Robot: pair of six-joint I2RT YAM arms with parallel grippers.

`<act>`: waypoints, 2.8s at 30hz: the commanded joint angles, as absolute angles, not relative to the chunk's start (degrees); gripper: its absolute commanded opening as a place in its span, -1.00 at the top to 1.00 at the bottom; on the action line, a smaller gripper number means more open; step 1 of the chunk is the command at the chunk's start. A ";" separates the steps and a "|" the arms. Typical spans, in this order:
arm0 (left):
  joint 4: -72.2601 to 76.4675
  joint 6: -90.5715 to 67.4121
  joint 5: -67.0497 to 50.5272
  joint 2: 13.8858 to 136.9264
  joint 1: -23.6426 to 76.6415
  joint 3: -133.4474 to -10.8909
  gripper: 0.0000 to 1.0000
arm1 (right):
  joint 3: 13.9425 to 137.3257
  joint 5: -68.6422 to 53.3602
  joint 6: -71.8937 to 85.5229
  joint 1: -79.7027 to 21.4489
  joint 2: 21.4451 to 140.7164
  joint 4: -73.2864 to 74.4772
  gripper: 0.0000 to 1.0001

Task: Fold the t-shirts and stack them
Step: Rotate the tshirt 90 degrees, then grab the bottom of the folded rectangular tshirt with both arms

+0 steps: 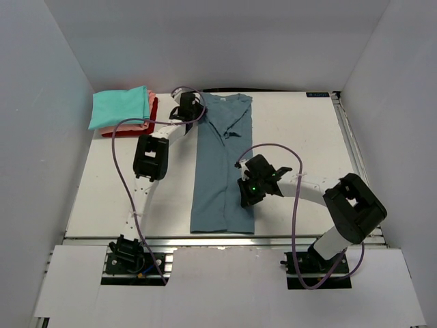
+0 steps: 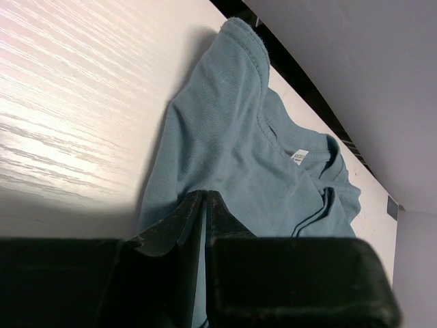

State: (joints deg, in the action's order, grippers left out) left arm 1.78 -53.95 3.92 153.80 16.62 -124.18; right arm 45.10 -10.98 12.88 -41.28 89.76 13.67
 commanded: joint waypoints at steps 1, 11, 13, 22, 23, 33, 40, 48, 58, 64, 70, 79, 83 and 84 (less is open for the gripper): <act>-4.57 -52.21 8.44 152.58 13.98 -120.50 0.60 | 44.91 -5.81 10.28 -41.40 92.81 18.28 0.73; -1.16 -51.68 0.37 148.38 13.27 -121.29 0.54 | 50.17 -5.62 7.39 -41.31 92.99 17.49 0.70; 1.30 -51.86 -4.56 145.39 13.27 -119.19 0.37 | 54.83 -6.15 5.81 -41.40 91.94 17.93 0.67; -19.81 -40.88 -9.32 127.29 13.27 -121.47 -0.22 | 72.33 4.73 1.66 -41.31 82.72 27.76 0.46; -22.65 -39.56 -9.06 124.92 13.27 -120.42 -0.23 | 72.42 5.96 2.80 -41.31 80.62 28.47 0.46; -37.24 -34.27 2.61 77.28 19.67 -65.77 -0.31 | 53.45 7.74 32.23 -41.48 57.67 38.57 -0.60; -33.23 -48.32 10.19 58.29 35.58 -40.54 -0.41 | 36.33 3.43 44.81 -42.01 48.35 34.56 -0.42; -29.81 -61.42 17.05 56.69 50.70 -28.41 -0.41 | 24.01 0.53 50.35 -44.73 47.11 26.81 -0.20; -28.83 -69.78 22.23 57.22 57.48 -26.02 -0.39 | 20.66 3.16 54.58 -49.75 51.41 20.39 -0.23; -28.83 -73.29 22.67 54.68 59.06 -24.52 -0.28 | 19.69 3.43 55.37 -50.01 52.91 16.70 -0.23; -29.44 -75.93 22.76 53.00 61.25 -23.91 -0.21 | 19.42 2.64 55.81 -50.54 54.75 14.86 -0.25; -31.02 -79.27 23.64 59.32 66.35 -24.79 -0.20 | 19.86 2.37 56.87 -52.38 58.01 13.18 -0.21; -30.42 -79.98 24.08 59.41 66.62 -24.17 -0.21 | 19.95 2.20 57.13 -53.08 58.88 12.48 -0.16; -29.89 -80.15 24.26 59.24 66.62 -24.00 -0.20 | 20.04 2.28 57.13 -53.35 59.32 12.31 -0.16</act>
